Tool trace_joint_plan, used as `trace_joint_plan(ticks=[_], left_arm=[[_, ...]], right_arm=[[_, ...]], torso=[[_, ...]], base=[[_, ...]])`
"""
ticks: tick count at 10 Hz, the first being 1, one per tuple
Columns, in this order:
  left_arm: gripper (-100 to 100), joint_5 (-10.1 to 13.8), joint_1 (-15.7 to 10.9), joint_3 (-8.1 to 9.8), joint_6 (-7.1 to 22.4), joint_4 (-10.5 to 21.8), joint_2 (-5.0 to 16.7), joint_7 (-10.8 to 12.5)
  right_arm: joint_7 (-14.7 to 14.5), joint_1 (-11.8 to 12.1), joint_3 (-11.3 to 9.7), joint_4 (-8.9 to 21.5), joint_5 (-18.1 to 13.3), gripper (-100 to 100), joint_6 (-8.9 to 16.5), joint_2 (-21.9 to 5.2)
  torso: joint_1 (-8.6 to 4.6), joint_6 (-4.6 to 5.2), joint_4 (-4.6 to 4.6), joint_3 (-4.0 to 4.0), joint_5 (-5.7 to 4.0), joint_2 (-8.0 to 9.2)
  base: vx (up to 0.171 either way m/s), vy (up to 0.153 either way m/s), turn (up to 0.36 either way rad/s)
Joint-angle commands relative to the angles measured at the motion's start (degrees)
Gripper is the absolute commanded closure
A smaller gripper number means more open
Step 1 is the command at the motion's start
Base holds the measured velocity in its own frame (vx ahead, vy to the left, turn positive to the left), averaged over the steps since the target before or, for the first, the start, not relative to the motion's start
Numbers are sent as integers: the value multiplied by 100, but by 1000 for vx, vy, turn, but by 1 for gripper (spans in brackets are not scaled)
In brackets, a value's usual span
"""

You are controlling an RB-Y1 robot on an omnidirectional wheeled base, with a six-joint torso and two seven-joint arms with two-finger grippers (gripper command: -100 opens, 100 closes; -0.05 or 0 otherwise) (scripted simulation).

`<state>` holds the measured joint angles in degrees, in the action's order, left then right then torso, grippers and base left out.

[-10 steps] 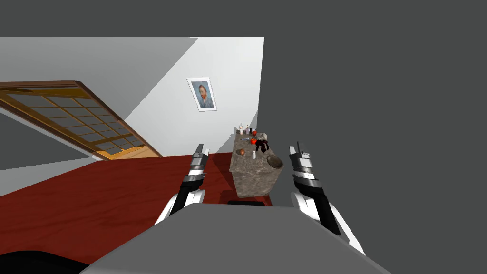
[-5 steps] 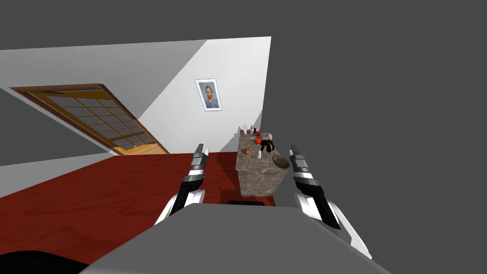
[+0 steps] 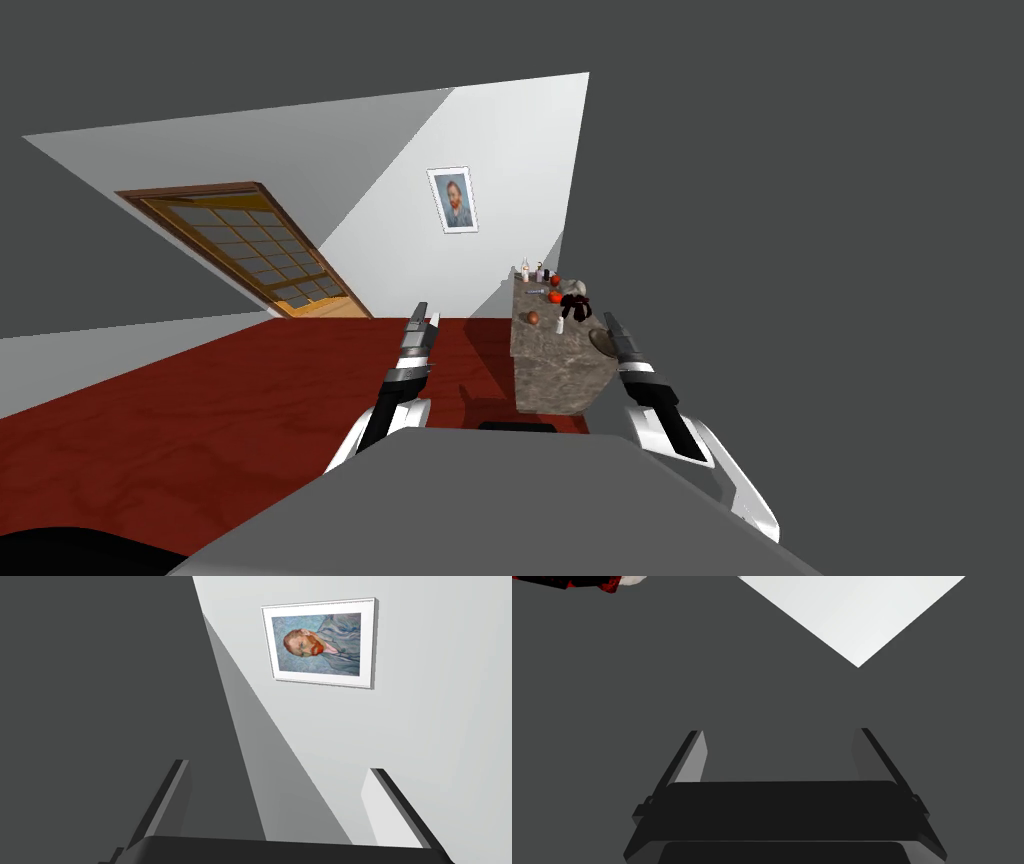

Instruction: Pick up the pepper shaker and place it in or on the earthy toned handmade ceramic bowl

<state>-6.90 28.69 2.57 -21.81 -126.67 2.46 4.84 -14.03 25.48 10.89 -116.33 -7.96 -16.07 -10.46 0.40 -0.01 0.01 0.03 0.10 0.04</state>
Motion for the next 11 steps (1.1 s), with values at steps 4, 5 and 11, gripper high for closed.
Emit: trace_joint_plan(ticks=[4,5,11], left_arm=[[0,0,0,0,0,0,0,0],[0,0,0,0,0,0,0,0],[0,0,1,1,0,0,0,0]], right_arm=[[-490,-132,174,725,-498,-100,439,-337],[-591,-173,198,888,-608,-100,529,-418],[-1057,-384,241,1683,-1138,-100,884,-880]], torso=[[-1,0,-1,-3,0,-5],[-6,0,-2,-5,-1,-8],[-8,1,-1,-4,-1,-8]], base=[[10,108,103],[11,91,96],[22,89,83]])
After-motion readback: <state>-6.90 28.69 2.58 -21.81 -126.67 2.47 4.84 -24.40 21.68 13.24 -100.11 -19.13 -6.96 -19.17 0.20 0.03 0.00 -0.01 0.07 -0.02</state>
